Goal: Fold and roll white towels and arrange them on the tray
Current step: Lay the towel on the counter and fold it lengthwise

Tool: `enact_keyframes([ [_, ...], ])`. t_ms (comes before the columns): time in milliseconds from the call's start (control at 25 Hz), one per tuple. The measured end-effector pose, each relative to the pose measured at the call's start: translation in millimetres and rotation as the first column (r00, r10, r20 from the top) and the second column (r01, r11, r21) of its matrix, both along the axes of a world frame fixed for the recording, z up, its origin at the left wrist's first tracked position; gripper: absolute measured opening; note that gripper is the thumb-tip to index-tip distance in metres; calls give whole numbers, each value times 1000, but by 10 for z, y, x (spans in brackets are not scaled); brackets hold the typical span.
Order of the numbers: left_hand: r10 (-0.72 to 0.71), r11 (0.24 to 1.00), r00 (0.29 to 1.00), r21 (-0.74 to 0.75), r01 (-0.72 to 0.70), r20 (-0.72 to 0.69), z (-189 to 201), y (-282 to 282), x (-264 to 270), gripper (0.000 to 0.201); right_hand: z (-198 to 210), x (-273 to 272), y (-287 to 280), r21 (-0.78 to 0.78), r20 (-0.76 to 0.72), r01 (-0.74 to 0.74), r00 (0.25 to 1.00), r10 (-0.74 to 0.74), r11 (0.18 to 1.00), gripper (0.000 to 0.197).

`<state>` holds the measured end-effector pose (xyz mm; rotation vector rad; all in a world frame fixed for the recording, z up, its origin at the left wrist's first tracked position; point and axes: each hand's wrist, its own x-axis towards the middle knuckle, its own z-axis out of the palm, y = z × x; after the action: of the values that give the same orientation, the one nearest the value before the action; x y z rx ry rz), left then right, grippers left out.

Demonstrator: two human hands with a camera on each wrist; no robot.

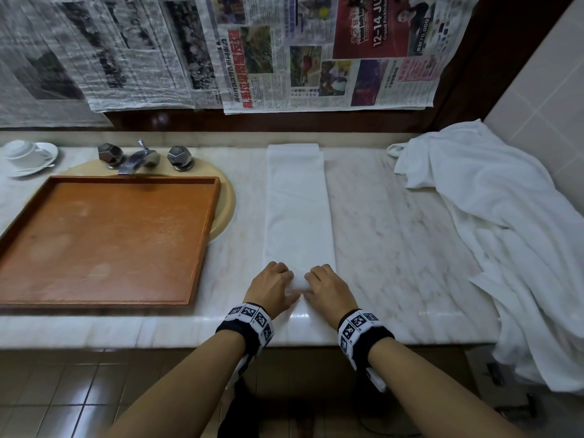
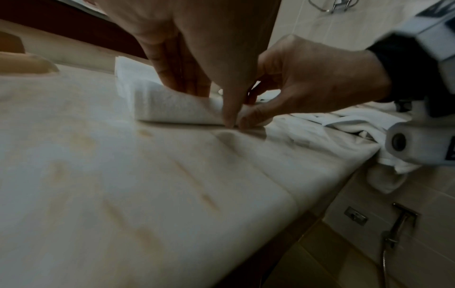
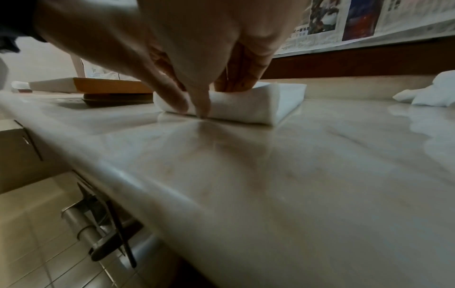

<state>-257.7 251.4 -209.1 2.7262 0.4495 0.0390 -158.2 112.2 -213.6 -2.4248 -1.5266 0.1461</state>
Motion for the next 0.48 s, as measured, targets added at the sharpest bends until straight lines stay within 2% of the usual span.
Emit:
enact_keyframes([
  [160,-29,1000,997,6,30,-74,13,18,65,15,-7,49,42,-18,54,-17,998,18,1000,32],
  [320,-145,988,958,24,155,-246,142,108,147,19,25,34,-23,-136,49,-27,998,34,990,31],
  [360,-162,984,954,26,174,-252,160,117,160,20,47,44,-39,-164,29,-27,999,33,986,31],
  [480,-133,991,990,3,133,-48,146,1,126,17,90,152,-12,-237,-63,-75,996,62,969,36],
])
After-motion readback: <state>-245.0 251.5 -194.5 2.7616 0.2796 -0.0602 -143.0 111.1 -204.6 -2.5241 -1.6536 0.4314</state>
